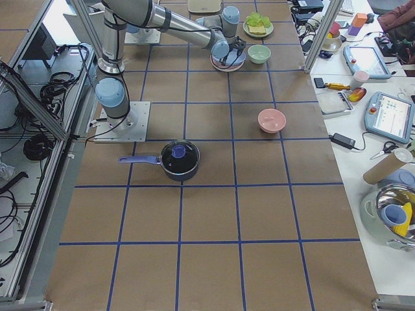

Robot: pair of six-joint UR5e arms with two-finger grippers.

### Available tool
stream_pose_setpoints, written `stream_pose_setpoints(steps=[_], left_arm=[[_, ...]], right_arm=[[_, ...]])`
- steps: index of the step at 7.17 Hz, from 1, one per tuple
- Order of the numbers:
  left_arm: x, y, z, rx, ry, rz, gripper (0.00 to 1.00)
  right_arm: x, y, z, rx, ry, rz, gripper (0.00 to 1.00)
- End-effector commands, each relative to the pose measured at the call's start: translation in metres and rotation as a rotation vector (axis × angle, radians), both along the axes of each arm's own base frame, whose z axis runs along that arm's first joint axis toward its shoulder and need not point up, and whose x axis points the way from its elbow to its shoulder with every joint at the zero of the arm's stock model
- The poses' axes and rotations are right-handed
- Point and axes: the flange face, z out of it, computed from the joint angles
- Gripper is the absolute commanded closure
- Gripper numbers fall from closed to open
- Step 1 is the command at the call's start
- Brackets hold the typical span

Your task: Stack three plates with pink and blue

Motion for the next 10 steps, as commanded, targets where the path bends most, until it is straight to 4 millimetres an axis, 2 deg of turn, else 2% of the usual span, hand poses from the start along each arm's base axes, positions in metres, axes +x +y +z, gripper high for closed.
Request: stream_pose_setpoints(steps=[1,2,3,4,5,6,7,8,9,10], left_arm=[[0.0,-0.001,0.0,0.0,0.002,0.002,0.0],[-0.001,0.0,-0.001,0.001,0.001,0.002,0.0],[0.0,-0.001,0.0,0.0,0.002,0.002,0.0],[-0.001,0.0,0.0,0.0,0.002,0.001,0.0],[0.0,-0.001,0.001,-0.002,0.002,0.002,0.0],[-0.001,-0.001,0.001,-0.002,0.002,0.002,0.0],[0.0,-0.001,0.002,-0.005,0.002,0.004,0.0],[0.0,-0.001,0.002,-0.005,0.002,0.004,0.0],[0.0,0.0,0.002,-0.005,0.002,0.004,0.0],[0.0,-0.001,0.003,-0.006,0.002,0.002,0.0]], right_arm=[[-0.001,-0.003,0.001,-0.056,0.0,-0.008,0.2],[-0.016,-0.017,0.018,-0.105,0.019,-0.008,0.04],[-0.037,-0.041,0.046,-0.176,0.083,0.084,0.0],[-0.077,-0.063,0.073,-0.147,0.121,0.092,0.0],[-0.122,-0.085,0.108,-0.193,0.12,0.123,0.0],[-0.163,-0.087,0.145,-0.194,0.141,0.164,0.0],[-0.193,-0.078,0.185,-0.206,0.151,0.162,0.0],[-0.198,-0.06,0.231,-0.28,0.167,0.221,0.0],[-0.195,-0.024,0.252,-0.214,0.158,0.23,0.0],[-0.194,0.001,0.257,-0.118,0.152,0.252,0.0]])
